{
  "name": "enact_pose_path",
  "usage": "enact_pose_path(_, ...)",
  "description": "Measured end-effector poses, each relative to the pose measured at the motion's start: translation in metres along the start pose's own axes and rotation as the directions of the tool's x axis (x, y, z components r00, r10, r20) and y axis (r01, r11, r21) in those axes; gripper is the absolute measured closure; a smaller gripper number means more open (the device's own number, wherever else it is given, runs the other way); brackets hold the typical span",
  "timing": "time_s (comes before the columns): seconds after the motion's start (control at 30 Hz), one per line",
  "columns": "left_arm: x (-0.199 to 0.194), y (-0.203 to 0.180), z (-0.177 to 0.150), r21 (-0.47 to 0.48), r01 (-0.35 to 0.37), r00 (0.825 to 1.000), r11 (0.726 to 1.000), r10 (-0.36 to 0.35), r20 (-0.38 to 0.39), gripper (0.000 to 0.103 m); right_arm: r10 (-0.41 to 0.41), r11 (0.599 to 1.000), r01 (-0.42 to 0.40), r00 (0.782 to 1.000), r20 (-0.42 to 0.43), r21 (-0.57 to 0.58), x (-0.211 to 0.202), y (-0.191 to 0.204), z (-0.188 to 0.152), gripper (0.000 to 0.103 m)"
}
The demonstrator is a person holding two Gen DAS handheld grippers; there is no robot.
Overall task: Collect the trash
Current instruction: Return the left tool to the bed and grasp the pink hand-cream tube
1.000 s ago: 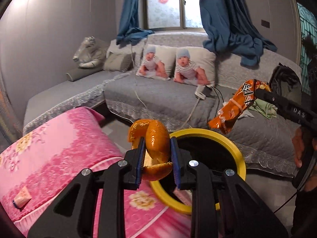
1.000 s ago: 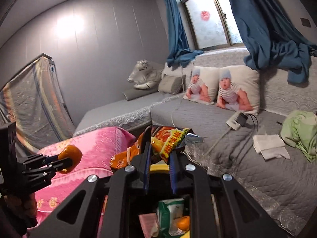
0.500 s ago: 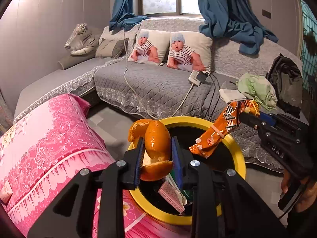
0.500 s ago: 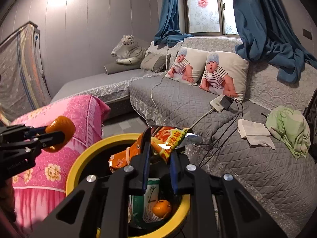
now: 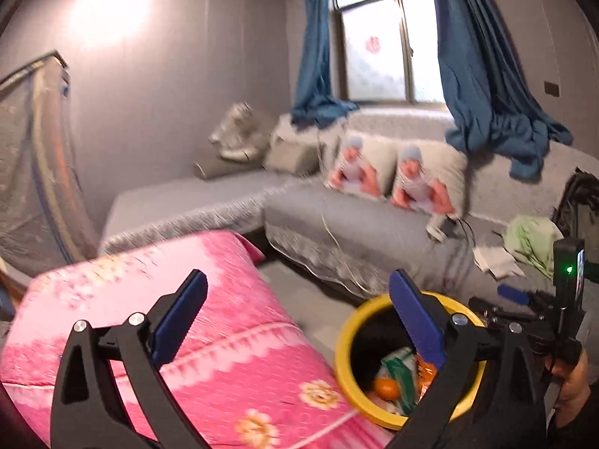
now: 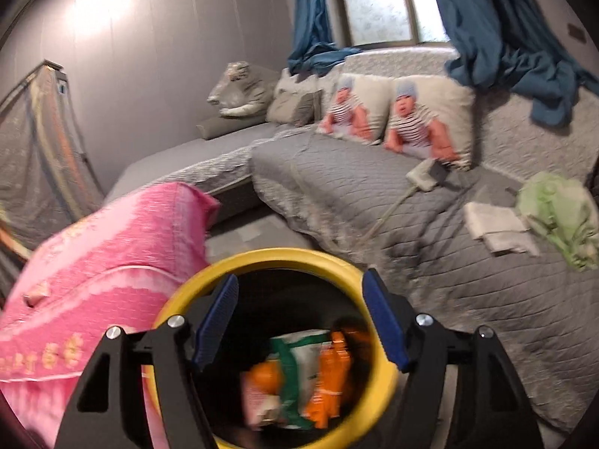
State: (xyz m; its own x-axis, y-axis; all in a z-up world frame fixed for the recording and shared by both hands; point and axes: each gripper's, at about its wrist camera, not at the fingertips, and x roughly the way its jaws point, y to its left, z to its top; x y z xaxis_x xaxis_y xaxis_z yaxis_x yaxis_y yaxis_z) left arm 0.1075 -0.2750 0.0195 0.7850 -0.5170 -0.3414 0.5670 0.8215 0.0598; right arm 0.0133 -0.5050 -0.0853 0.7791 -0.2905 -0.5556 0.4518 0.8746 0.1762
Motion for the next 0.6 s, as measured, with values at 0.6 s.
enact_pose_path(0.6,-0.008,0.205,-0.031,-0.015,-0.047,0.999,0.999,0.047,0.021,0.008,0.327,0.93,-0.338,0.94,-0.095,-0.145,0.035,0.179,0.028,0.031)
